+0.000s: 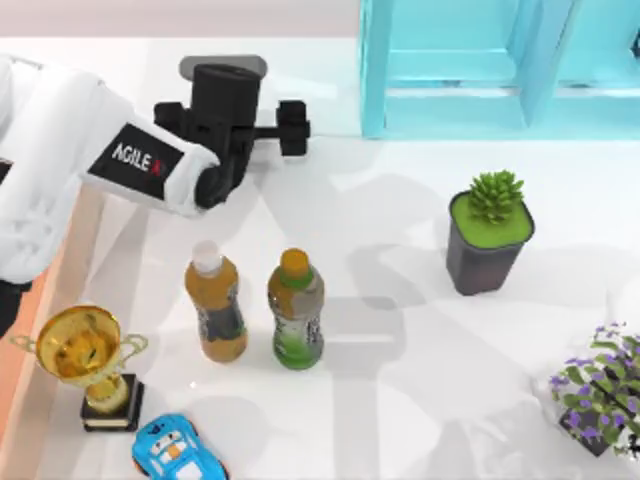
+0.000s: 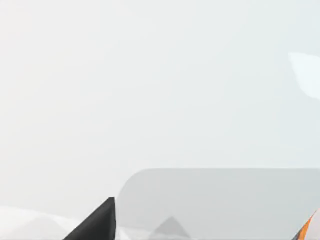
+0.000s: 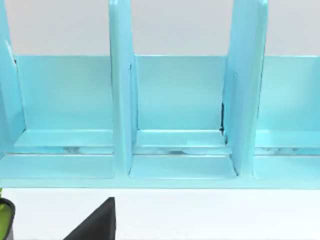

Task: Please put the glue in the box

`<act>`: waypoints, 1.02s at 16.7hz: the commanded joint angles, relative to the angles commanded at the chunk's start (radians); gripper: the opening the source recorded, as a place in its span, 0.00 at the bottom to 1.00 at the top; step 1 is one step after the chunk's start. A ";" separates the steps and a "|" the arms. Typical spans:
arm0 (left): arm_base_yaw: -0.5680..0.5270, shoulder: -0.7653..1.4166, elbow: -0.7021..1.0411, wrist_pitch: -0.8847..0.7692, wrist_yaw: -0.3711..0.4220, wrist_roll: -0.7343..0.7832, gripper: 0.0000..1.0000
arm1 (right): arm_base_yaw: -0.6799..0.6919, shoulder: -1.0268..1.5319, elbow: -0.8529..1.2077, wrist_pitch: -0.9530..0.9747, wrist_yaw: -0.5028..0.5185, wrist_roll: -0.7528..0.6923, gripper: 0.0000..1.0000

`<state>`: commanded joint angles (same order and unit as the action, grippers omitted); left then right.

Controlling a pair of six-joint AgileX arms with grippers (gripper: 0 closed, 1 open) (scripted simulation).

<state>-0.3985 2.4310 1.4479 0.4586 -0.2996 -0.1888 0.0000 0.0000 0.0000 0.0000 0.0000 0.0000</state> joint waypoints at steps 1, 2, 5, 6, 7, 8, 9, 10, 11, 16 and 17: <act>0.000 0.000 0.000 0.000 0.000 0.000 0.92 | 0.000 0.000 0.000 0.000 0.000 0.000 1.00; 0.000 0.000 0.000 0.000 0.000 0.000 0.85 | 0.000 0.000 0.000 0.000 0.000 0.000 1.00; 0.000 0.000 0.000 0.000 0.000 0.000 0.62 | 0.000 0.000 0.000 0.000 0.000 0.000 1.00; 0.000 0.000 0.000 0.000 0.000 0.000 0.55 | 0.000 0.000 0.000 0.000 0.000 0.000 1.00; 0.000 0.000 0.000 0.000 0.000 0.000 0.47 | 0.000 0.000 0.000 0.000 0.000 0.000 1.00; 0.000 0.000 0.000 0.000 0.000 0.000 0.40 | 0.000 0.000 0.000 0.000 0.000 0.000 1.00; 0.000 0.000 0.000 0.000 0.000 0.000 0.32 | 0.000 0.000 0.000 0.000 0.000 0.000 1.00; 0.000 0.000 0.000 0.000 0.000 0.000 0.25 | 0.000 0.000 0.000 0.000 0.000 0.000 1.00; 0.000 0.000 0.000 0.000 0.000 0.000 0.17 | 0.000 0.000 0.000 0.000 0.000 0.000 1.00; 0.000 0.000 0.000 0.000 0.000 0.000 0.00 | 0.000 0.000 0.000 0.000 0.000 0.000 1.00; 0.000 0.000 0.000 0.000 0.000 0.000 0.00 | 0.000 0.000 0.000 0.000 0.000 0.000 1.00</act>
<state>-0.3985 2.4310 1.4479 0.4586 -0.2996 -0.1888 0.0000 0.0000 0.0000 0.0000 0.0000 0.0000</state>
